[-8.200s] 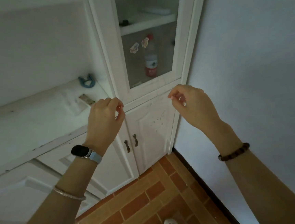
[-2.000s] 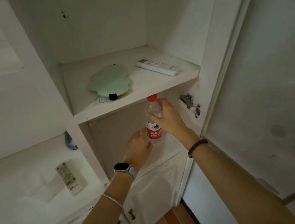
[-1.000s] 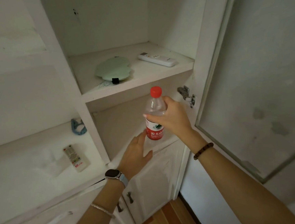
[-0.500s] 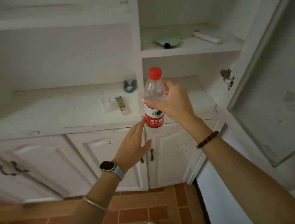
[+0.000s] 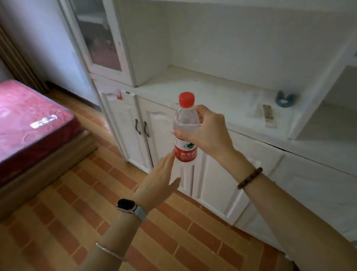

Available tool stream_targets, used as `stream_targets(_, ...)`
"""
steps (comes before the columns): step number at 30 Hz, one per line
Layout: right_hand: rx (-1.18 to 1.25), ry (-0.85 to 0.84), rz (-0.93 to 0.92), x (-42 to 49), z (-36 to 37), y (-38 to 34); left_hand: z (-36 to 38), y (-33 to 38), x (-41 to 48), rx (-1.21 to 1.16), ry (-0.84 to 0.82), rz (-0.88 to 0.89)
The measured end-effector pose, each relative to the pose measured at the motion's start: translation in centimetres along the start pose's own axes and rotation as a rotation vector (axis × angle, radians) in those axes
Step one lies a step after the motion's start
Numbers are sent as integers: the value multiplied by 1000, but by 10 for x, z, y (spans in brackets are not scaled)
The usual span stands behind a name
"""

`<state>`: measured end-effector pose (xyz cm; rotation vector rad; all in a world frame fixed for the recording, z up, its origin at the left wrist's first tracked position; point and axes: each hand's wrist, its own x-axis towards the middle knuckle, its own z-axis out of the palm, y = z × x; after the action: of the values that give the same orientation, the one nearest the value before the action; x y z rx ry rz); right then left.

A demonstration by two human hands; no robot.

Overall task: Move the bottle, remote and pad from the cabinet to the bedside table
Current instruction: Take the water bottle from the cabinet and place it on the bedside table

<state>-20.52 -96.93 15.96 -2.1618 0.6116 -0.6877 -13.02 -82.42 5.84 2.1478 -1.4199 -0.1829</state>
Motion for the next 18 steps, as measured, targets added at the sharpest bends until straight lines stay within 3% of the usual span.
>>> stream_targets(10,74,-318,-243,-55,188,-132,-85,-113,-191,122,195,-326)
stream_targets(18,159,-496,-426,-137,316,-235,-145,-156,-360,154,370,-555)
